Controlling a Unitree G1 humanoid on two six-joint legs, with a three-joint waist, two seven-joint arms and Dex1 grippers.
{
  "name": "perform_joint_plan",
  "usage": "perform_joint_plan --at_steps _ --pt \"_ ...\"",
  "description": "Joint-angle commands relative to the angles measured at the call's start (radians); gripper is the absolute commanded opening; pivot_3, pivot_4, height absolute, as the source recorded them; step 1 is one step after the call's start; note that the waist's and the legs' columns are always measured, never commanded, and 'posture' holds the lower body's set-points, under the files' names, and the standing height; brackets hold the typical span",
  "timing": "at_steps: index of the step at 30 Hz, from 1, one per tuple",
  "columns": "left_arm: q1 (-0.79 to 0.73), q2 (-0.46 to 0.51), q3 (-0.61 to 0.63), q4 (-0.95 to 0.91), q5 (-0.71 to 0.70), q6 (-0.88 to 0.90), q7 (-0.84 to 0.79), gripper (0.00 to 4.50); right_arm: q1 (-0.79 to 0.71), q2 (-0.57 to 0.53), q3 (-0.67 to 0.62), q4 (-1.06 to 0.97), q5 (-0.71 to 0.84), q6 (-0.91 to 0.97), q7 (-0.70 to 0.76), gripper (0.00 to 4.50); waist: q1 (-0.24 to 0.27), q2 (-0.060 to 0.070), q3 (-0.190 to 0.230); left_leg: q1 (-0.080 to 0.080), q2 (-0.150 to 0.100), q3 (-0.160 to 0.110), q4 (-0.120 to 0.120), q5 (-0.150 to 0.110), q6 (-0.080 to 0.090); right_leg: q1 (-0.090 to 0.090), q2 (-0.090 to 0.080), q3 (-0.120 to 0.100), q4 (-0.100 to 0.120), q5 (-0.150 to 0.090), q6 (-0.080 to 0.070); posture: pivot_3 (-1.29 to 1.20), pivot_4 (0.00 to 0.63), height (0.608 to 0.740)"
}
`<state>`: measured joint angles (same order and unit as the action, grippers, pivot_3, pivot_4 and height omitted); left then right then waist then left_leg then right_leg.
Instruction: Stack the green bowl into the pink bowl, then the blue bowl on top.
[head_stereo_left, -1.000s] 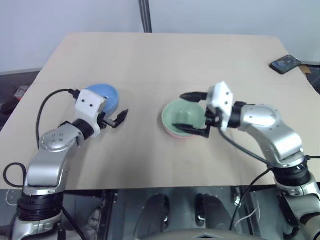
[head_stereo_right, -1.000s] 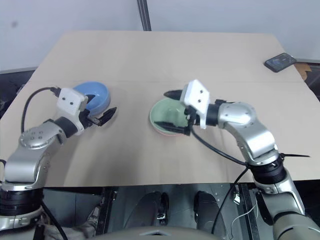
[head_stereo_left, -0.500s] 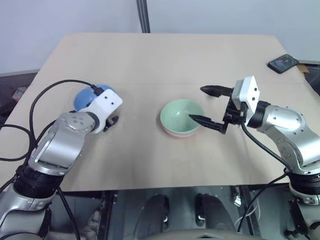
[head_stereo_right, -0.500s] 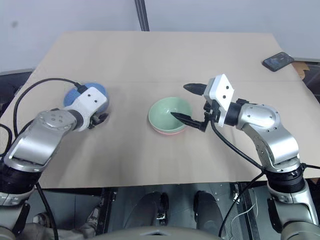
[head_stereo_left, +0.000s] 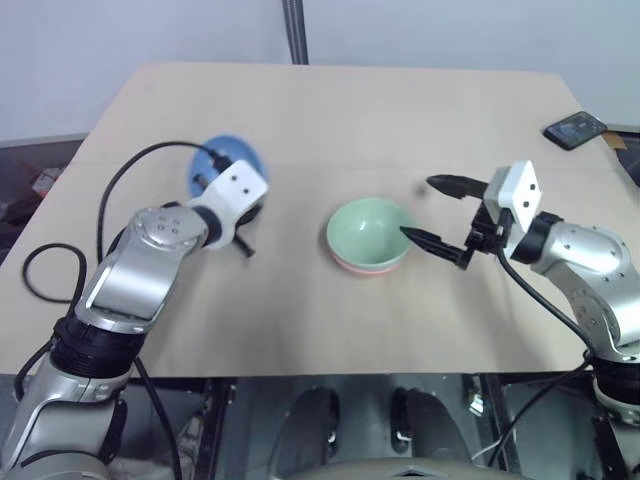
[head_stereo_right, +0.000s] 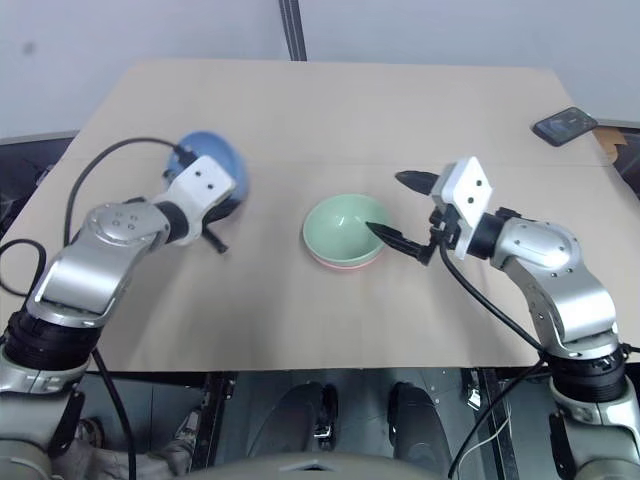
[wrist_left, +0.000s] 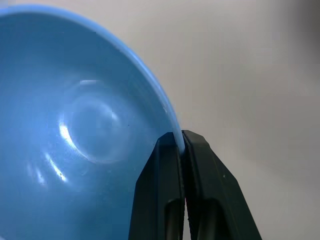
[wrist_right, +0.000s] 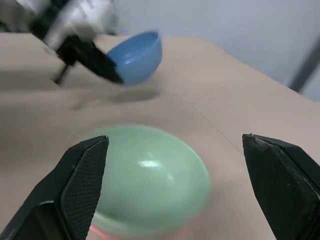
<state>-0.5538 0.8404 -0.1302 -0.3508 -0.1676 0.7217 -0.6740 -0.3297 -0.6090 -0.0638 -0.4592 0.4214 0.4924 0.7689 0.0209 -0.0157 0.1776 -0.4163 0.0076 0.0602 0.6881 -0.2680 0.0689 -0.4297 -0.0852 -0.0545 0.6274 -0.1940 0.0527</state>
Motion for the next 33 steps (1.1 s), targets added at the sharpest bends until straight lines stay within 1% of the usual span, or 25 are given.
perform_joint_plan --at_steps 1,3,6,9,11,12,13,15,16,17,18,19,21,22,24,26,28,29,31,32,33 --pt "-0.036 -0.057 0.028 -0.056 -0.105 -0.321 -0.193 0.05 0.088 -0.016 -0.102 -0.045 -0.013 -0.038 -0.051 4.50 -0.001 0.000 0.000 0.000 0.000 0.000 0.000 0.000 0.000 0.000 0.000 0.000 0.000 0.000 0.000 0.00 0.150 0.740" --pt "-0.058 -0.086 0.018 -0.013 -0.132 -0.362 -0.249 0.05 0.128 -0.019 -0.121 -0.066 -0.022 -0.046 -0.069 4.50 -0.005 0.001 0.000 0.000 0.000 0.001 0.000 0.000 0.000 0.000 0.000 0.001 0.000 0.000 0.000 0.00 0.150 0.740" --pt "-0.096 -0.094 -0.026 0.056 -0.186 -0.410 -0.423 0.05 0.172 -0.019 -0.144 -0.099 -0.025 -0.049 -0.097 4.50 -0.012 0.001 -0.001 0.003 0.000 0.003 0.000 0.000 0.000 0.000 0.002 0.003 0.001 0.000 0.000 0.00 0.150 0.740" --pt "-0.132 -0.093 -0.090 0.157 -0.153 -0.481 -0.551 0.05 0.198 -0.025 -0.154 -0.130 -0.029 -0.049 -0.113 4.50 -0.010 0.001 -0.001 0.004 0.000 0.004 0.000 0.000 -0.001 0.000 0.005 0.005 0.004 0.000 0.000 0.00 0.150 0.740" --pt "-0.153 -0.099 -0.112 0.210 -0.131 -0.493 -0.584 0.69 0.208 -0.027 -0.157 -0.145 -0.026 -0.044 -0.122 4.50 -0.009 0.001 -0.001 0.004 0.000 0.005 0.001 0.000 0.000 0.000 0.005 0.005 0.004 0.000 0.000 0.00 0.150 0.740" --pt "-0.158 -0.103 -0.116 0.222 -0.129 -0.499 -0.597 0.86 0.211 -0.028 -0.158 -0.149 -0.025 -0.042 -0.125 4.50 -0.008 0.001 -0.001 0.004 0.000 0.004 0.001 0.000 0.000 0.000 0.005 0.005 0.004 0.000 0.000 0.00 0.150 0.740" --pt "-0.159 -0.113 -0.110 0.228 -0.130 -0.504 -0.591 1.40 0.216 -0.029 -0.158 -0.154 -0.024 -0.041 -0.127 4.50 -0.008 0.001 -0.001 0.003 0.001 0.004 0.001 0.000 0.000 0.000 0.005 0.006 0.003 0.000 0.000 0.00 0.150 0.740" --pt "-0.158 -0.143 -0.082 0.230 -0.130 -0.512 -0.547 2.21 0.227 -0.029 -0.160 -0.159 -0.023 -0.041 -0.131 4.50 -0.006 0.001 -0.001 0.003 0.002 0.004 0.002 0.000 0.001 0.000 0.004 0.006 0.002 0.000 0.000 0.00 0.150 0.740" --pt "-0.157 -0.158 -0.061 0.234 -0.120 -0.516 -0.507 2.52 0.234 -0.028 -0.158 -0.159 -0.026 -0.045 -0.132 4.50 -0.004 0.001 -0.001 0.002 0.002 0.004 0.002 0.000 0.001 0.000 0.004 0.006 0.002 0.000 0.000 0.00 0.150 0.740" --pt "-0.149 -0.175 -0.026 0.233 -0.137 -0.516 -0.474 2.52 0.241 -0.025 -0.154 -0.154 -0.032 -0.053 -0.134 4.50 -0.004 0.001 -0.001 0.002 0.002 0.004 0.002 -0.001 0.002 0.000 0.004 0.006 0.001 0.000 0.000 0.00 0.150 0.740" --pt "-0.140 -0.191 0.013 0.228 -0.184 -0.476 -0.451 2.52 0.247 -0.019 -0.151 -0.148 -0.037 -0.059 -0.139 4.50 -0.005 0.001 -0.001 0.001 0.002 0.004 0.002 -0.001 0.002 0.000 0.004 0.005 0.001 0.000 0.000 0.00 0.150 0.740" --pt "-0.115 -0.215 0.092 0.240 -0.254 -0.426 -0.401 2.52 0.250 -0.005 -0.138 -0.119 -0.073 -0.113 -0.150 4.50 -0.006 0.001 0.000 0.001 0.002 0.004 0.002 -0.001 0.002 0.000 0.004 0.006 0.001 0.000 0.000 0.00 0.150 0.740" --pt "-0.019 -0.194 0.188 0.251 -0.299 -0.425 -0.398 2.52 0.260 -0.003 -0.117 -0.072 -0.083 -0.157 -0.116 4.50 -0.016 0.001 -0.001 0.002 0.002 0.004 0.002 -0.001 0.002 0.000 0.003 0.006 0.001 0.000 0.001 0.00 0.150 0.740" --pt "0.014 -0.182 0.207 0.245 -0.304 -0.428 -0.404 2.52 0.265 -0.005 -0.113 -0.057 -0.081 -0.171 -0.098 4.50 -0.025 0.002 -0.001 0.003 0.003 0.006 0.002 -0.001 0.002 0.000 0.004 0.008 0.001 0.000 0.001 0.00 0.150 0.740" --pt "0.089 -0.177 0.261 0.206 -0.315 -0.402 -0.356 2.52 0.269 -0.012 -0.118 -0.026 -0.055 -0.197 -0.053 4.50 -0.032 0.002 -0.001 0.004 0.004 0.007 0.001 -0.001 0.002 -0.001 0.005 0.008 0.002 0.000 0.000 0.00 0.150 0.740" --pt "0.218 -0.157 0.346 0.152 -0.384 -0.379 -0.375 2.52 0.260 -0.053 -0.122 0.030 -0.031 -0.205 0.031 4.50 -0.032 0.001 -0.001 0.004 0.004 0.007 0.001 -0.001 0.002 -0.001 0.004 0.008 0.002 0.000 0.000 0.00 0.150 0.740" --pt "0.324 -0.141 0.418 0.123 -0.431 -0.361 -0.384 3.10 0.248 -0.094 -0.138 0.078 -0.003 -0.201 0.101 4.50 -0.032 0.001 -0.001 0.004 0.004 0.008 0.002 -0.002 0.003 0.000 0.003 0.010 0.002 0.000 0.001 0.00 0.150 0.740" --pt "0.368 -0.134 0.443 0.109 -0.439 -0.360 -0.383 3.52 0.244 -0.111 -0.151 0.093 0.019 -0.190 0.126 4.50 -0.031 0.001 -0.001 0.004 0.004 0.008 0.002 -0.002 0.003 0.000 0.003 0.009 0.002 0.000 0.001 0.00 0.150 0.740" --pt "0.443 -0.125 0.480 0.072 -0.445 -0.365 -0.374 4.23 0.248 -0.148 -0.176 0.116 0.048 -0.180 0.171 4.50 -0.023 0.001 -0.001 0.004 0.004 0.008 0.002 -0.002 0.003 0.000 0.003 0.009 0.002 0.000 0.000 0.00 0.150 0.740" --pt "0.481 -0.125 0.500 0.049 -0.441 -0.369 -0.357 4.39 0.256 -0.172 -0.193 0.128 0.057 -0.180 0.195 4.50 -0.020 0.001 -0.001 0.004 0.004 0.007 0.002 -0.002 0.003 0.000 0.003 0.008 0.002 0.000 0.000 0.00 0.150 0.740" --pt "0.519 -0.128 0.525 0.025 -0.433 -0.371 -0.332 4.39 0.268 -0.200 -0.215 0.137 0.063 -0.182 0.221 4.50 -0.014 0.001 -0.001 0.004 0.004 0.007 0.002 -0.002 0.003 0.000 0.002 0.008 0.002 0.000 0.000 0.00 0.150 0.740"
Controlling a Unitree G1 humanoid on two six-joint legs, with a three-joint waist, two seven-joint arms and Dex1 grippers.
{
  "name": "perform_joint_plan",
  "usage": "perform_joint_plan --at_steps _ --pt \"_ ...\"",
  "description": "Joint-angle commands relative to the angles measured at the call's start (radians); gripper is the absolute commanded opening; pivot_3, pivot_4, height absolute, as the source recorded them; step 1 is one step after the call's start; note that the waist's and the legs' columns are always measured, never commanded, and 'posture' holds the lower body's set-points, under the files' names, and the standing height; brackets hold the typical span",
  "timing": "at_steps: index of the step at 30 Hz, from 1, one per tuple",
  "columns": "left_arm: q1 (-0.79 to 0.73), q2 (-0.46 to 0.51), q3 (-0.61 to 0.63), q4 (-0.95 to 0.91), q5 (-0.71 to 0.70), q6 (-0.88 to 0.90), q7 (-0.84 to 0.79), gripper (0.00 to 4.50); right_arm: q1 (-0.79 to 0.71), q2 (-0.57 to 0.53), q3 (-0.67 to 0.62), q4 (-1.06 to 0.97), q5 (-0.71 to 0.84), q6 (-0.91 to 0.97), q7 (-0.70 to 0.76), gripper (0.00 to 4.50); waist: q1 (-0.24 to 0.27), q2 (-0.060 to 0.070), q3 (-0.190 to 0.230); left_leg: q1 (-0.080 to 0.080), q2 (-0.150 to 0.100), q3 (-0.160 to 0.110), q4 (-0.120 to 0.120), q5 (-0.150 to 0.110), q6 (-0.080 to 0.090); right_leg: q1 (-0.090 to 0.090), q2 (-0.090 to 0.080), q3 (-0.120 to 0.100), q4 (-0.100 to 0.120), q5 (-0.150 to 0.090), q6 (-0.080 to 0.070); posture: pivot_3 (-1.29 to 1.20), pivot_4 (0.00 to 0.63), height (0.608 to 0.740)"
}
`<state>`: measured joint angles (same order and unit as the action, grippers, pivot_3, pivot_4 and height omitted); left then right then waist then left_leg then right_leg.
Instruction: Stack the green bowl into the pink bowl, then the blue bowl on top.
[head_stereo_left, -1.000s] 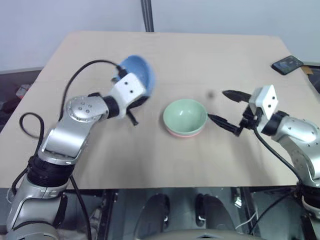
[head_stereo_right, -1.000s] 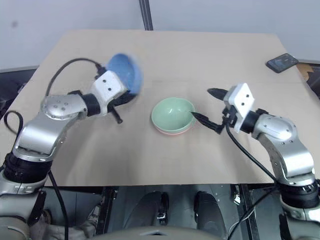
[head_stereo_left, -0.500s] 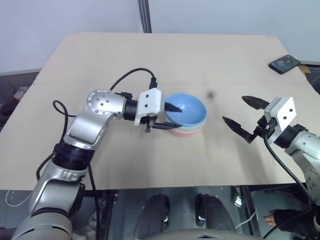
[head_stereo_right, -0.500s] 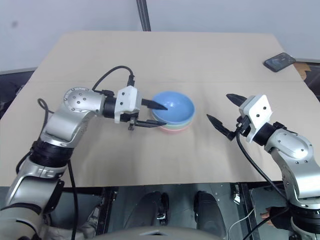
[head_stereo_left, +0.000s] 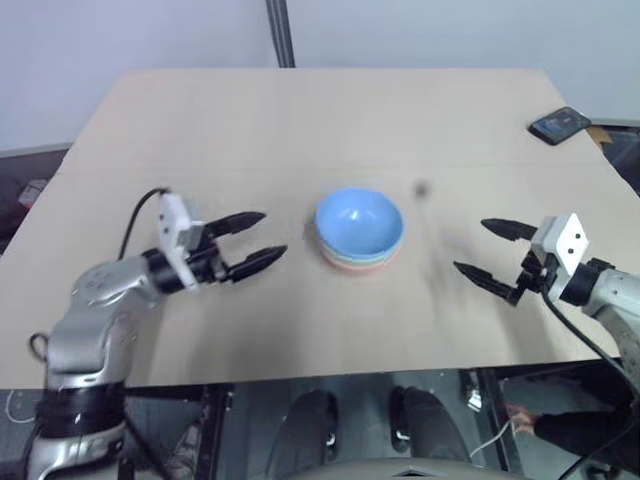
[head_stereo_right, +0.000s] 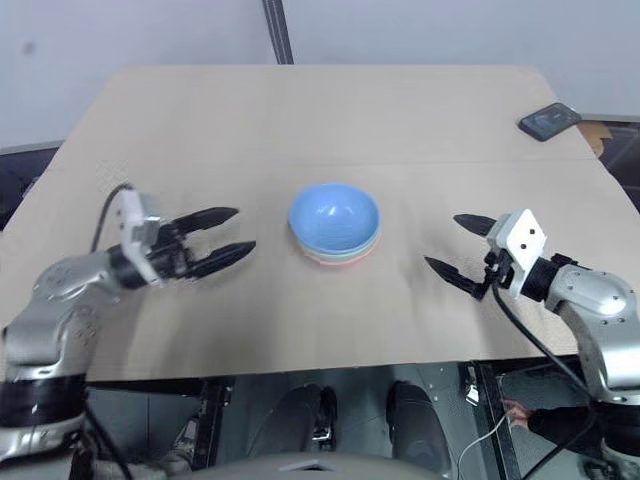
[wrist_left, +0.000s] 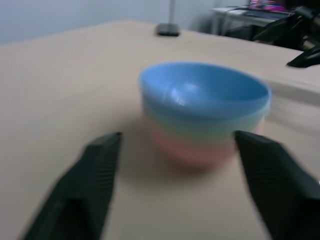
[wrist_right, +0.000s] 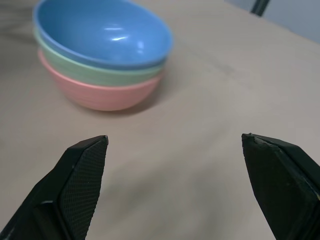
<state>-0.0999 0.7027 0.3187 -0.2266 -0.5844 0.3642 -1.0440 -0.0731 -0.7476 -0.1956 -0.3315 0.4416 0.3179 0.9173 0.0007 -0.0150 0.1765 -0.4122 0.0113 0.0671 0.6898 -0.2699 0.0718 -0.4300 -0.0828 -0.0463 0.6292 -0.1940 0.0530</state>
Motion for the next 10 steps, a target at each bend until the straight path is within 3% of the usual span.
perform_joint_plan --at_steps 1,6,10 --pt "0.098 0.008 0.097 -0.120 -0.003 -0.015 0.065 4.39 0.026 -0.085 -0.105 0.015 0.053 -0.005 0.097 4.50 0.013 0.000 0.000 0.000 0.000 0.000 0.000 0.000 0.000 0.000 0.000 0.000 0.000 0.000 0.000 0.00 0.150 0.740" --pt "0.251 0.012 0.178 -0.197 0.003 -0.008 0.110 4.39 0.102 -0.167 -0.194 0.017 0.099 0.006 0.188 4.50 0.016 -0.001 -0.001 0.000 0.000 0.000 0.000 -0.001 0.001 0.001 -0.002 -0.001 -0.001 -0.002 -0.003 0.00 0.150 0.740" --pt "0.278 0.008 0.172 -0.220 0.011 -0.028 0.131 4.39 0.103 -0.173 -0.199 0.015 0.116 0.025 0.193 4.50 0.015 -0.001 -0.001 0.001 0.000 0.000 0.000 -0.001 0.001 0.001 -0.002 0.000 -0.001 -0.002 -0.004 0.00 0.150 0.740"
